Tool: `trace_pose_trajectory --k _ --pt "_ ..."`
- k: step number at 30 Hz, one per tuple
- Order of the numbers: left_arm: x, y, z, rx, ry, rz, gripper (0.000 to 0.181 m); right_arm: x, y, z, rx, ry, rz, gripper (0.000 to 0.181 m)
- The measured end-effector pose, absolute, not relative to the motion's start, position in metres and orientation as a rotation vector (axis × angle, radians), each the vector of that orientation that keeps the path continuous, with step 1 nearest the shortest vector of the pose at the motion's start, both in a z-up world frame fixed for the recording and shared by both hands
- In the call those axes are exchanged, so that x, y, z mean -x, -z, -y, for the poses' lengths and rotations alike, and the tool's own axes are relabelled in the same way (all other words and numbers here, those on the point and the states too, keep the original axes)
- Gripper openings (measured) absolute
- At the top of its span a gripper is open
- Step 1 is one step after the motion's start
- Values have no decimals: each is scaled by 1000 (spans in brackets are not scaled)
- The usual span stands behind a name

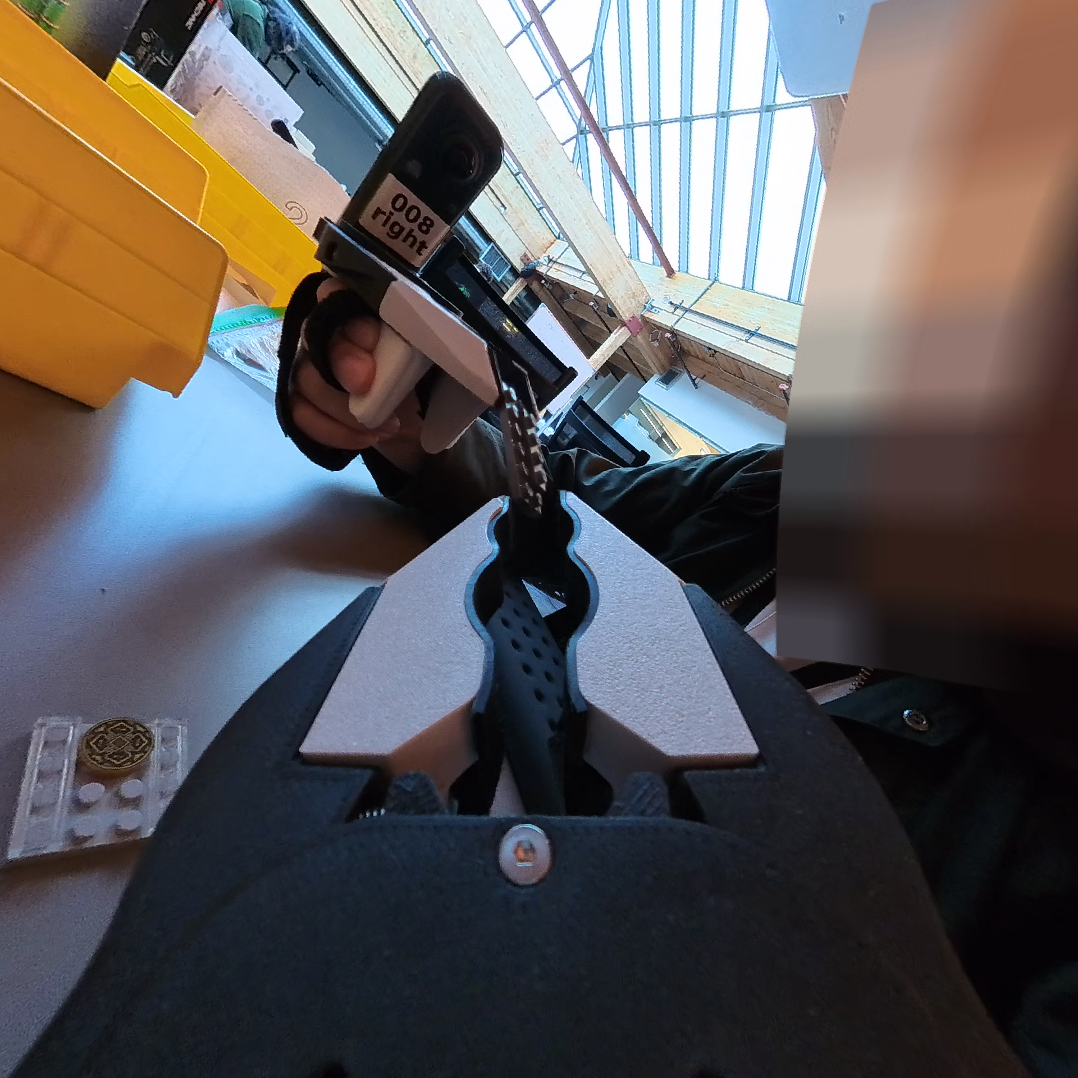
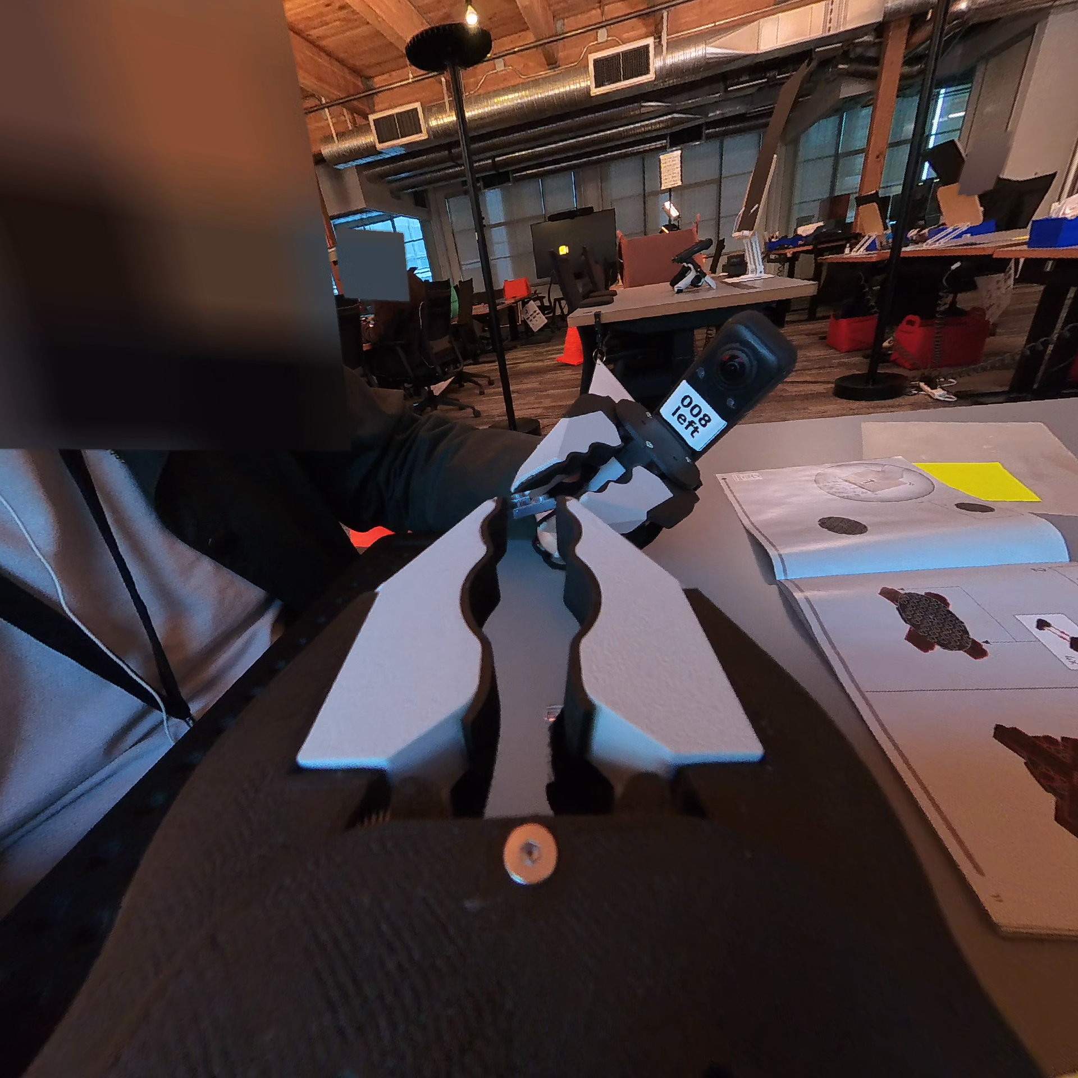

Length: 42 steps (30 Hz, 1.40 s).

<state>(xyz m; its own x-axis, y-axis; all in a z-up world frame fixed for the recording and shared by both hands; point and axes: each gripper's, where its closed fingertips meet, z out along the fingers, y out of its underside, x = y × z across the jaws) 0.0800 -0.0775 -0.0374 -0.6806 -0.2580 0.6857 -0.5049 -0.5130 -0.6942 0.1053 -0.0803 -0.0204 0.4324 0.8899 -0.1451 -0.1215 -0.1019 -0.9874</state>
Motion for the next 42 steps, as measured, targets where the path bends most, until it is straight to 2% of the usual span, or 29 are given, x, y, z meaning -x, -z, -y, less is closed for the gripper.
trace_pose_trajectory --k 42 --pt "-92 43 76 -1243 -2310 1389 3 -112 26 70 1458 -957 686 15"
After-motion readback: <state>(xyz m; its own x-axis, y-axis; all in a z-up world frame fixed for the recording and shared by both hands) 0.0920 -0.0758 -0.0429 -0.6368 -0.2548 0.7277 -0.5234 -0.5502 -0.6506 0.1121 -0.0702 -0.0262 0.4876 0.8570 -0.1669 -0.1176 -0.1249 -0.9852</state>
